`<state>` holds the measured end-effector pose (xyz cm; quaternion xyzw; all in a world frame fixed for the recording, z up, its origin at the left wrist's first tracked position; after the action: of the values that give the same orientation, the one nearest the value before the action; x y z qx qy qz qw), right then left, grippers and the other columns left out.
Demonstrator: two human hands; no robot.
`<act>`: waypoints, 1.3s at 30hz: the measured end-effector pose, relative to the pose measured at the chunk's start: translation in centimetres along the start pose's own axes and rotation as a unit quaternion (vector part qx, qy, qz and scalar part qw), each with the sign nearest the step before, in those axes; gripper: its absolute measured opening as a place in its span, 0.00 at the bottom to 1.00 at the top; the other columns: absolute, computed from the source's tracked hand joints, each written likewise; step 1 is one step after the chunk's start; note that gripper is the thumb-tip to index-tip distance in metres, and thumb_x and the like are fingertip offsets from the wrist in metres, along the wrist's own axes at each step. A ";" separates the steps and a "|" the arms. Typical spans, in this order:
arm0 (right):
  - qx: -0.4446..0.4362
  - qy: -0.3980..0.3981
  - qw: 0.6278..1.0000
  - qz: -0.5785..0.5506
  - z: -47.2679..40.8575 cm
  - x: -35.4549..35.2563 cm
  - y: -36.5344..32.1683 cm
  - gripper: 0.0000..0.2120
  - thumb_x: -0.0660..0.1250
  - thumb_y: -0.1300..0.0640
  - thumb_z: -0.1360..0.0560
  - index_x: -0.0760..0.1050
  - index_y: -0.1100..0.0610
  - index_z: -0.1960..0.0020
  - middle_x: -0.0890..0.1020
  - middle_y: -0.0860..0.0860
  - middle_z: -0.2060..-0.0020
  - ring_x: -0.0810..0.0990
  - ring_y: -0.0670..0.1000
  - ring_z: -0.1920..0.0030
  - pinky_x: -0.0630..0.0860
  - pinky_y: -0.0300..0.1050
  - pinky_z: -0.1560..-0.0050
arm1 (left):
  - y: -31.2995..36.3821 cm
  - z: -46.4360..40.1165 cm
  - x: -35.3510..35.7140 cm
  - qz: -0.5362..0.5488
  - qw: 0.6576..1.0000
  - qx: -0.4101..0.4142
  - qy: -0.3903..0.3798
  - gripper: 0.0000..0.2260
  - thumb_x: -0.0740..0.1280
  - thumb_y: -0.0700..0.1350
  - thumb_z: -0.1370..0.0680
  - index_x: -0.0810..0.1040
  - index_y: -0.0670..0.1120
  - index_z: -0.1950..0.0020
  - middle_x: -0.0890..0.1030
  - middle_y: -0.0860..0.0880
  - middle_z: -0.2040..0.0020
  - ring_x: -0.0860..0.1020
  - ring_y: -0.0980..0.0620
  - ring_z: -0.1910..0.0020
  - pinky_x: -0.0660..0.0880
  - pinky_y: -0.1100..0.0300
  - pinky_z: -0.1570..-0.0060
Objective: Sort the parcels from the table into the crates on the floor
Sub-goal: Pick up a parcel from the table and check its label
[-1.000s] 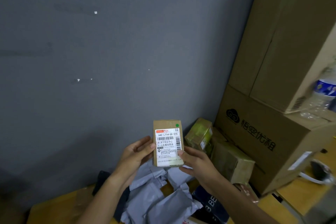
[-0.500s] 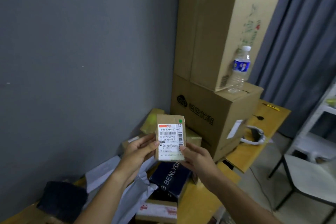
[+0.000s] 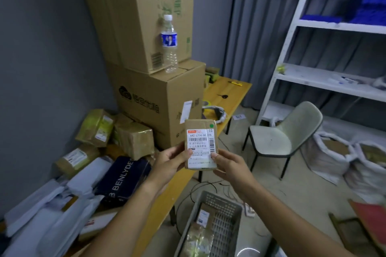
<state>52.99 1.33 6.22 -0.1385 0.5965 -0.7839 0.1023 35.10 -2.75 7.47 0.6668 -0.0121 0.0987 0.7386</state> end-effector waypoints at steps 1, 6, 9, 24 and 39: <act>0.001 0.008 1.000 -0.004 0.3 -1.5 0.3 0.16 0.67 0.57 0.19 0.76 0.57 0.32 0.86 0.53 0.43 0.86 0.48 0.47 0.80 0.37 0.55 | -0.6 -0.5 1.4 0.001 1.000 -0.006 -0.006 0.13 0.69 0.42 0.20 0.80 0.49 0.36 0.86 0.49 0.43 0.84 0.50 0.44 0.81 0.60 0.48; 0.026 0.046 0.999 -0.007 0.6 -7.0 2.7 0.16 0.67 0.56 0.19 0.76 0.55 0.32 0.87 0.51 0.45 0.85 0.50 0.44 0.79 0.43 0.46 | -3.5 -2.8 6.2 0.006 0.999 -0.037 -0.020 0.10 0.68 0.38 0.20 0.82 0.45 0.40 0.87 0.48 0.47 0.85 0.49 0.48 0.82 0.61 0.55; 0.053 0.058 0.997 -0.006 -0.1 -8.8 4.6 0.17 0.68 0.55 0.20 0.75 0.53 0.31 0.87 0.50 0.46 0.86 0.50 0.45 0.79 0.49 0.40 | -5.5 -4.6 7.5 0.001 0.998 -0.055 -0.032 0.12 0.68 0.37 0.20 0.81 0.43 0.38 0.86 0.46 0.46 0.85 0.47 0.47 0.82 0.59 0.55; 0.172 0.111 0.979 -0.009 -7.4 -12.2 11.8 0.11 0.65 0.54 0.18 0.78 0.53 0.37 0.88 0.50 0.49 0.87 0.50 0.50 0.81 0.40 0.56 | -17.9 -15.0 8.0 -0.033 0.978 -0.171 -0.111 0.10 0.67 0.40 0.20 0.83 0.49 0.41 0.87 0.48 0.46 0.85 0.48 0.47 0.81 0.52 0.46; 0.212 0.245 0.943 -0.080 -0.6 -31.4 19.9 0.12 0.68 0.54 0.19 0.79 0.52 0.37 0.88 0.51 0.49 0.87 0.53 0.48 0.82 0.49 0.48 | -27.9 -15.5 28.2 -0.108 0.934 -0.224 -0.255 0.15 0.68 0.39 0.20 0.80 0.47 0.34 0.86 0.49 0.46 0.85 0.48 0.46 0.80 0.48 0.42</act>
<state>82.26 6.83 -16.09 0.0358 0.4098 -0.9077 -0.0833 65.53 13.67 -17.47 0.4844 -0.1498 -0.1607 0.8468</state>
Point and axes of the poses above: each hand's wrist, its own z-axis away from the middle knuckle, its own x-axis out of the palm, y = z × x, the point moved 7 cm from there along -z, towards the middle knuckle
